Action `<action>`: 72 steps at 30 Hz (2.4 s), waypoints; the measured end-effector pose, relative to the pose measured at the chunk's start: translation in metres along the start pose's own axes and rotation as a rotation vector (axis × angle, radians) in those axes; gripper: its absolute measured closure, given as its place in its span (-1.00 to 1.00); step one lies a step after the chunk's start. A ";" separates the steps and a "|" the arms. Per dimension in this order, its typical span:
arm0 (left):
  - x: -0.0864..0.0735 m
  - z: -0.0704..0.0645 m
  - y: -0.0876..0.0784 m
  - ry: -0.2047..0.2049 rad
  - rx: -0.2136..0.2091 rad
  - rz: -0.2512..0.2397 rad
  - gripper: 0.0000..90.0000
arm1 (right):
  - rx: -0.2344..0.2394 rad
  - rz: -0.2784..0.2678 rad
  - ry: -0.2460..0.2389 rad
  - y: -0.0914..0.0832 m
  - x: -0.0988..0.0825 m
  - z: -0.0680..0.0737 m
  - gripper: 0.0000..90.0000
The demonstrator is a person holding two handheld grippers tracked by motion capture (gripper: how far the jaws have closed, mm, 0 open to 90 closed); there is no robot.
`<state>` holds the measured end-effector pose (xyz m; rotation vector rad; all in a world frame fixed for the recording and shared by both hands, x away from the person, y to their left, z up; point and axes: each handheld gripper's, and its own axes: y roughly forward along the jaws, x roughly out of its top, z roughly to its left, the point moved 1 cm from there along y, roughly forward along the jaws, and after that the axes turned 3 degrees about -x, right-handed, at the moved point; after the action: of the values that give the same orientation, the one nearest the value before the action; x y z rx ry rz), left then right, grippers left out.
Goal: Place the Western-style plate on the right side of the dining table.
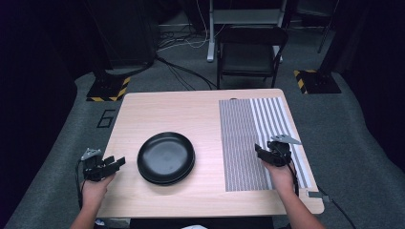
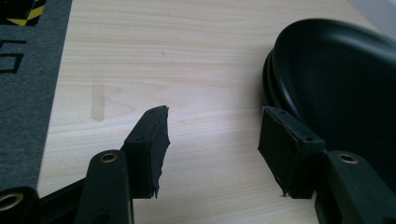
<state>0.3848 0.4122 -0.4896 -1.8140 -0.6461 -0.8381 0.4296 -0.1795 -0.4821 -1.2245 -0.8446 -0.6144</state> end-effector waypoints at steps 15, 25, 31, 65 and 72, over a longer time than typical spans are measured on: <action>-0.001 -0.032 -0.001 0.068 -0.038 -0.034 -0.02 | 0.142 0.003 -0.070 0.010 0.001 0.059 0.00; -0.001 -0.037 0.007 0.083 -0.048 -0.022 -0.04 | 0.206 0.013 -0.105 0.020 0.005 0.095 -0.10; -0.001 -0.040 0.010 0.087 -0.062 -0.021 0.08 | 0.232 0.011 -0.126 0.025 0.005 0.115 -0.08; -0.006 -0.043 0.023 0.057 -0.081 0.004 0.40 | 0.380 0.051 -0.047 0.051 -0.011 0.183 0.29; -0.007 -0.042 0.026 0.045 -0.079 0.006 0.38 | 0.393 0.065 -0.022 0.056 -0.012 0.187 0.29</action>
<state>0.3892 0.3630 -0.4981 -1.8620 -0.5856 -0.9086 0.4254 0.0154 -0.5020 -0.8978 -0.8911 -0.3605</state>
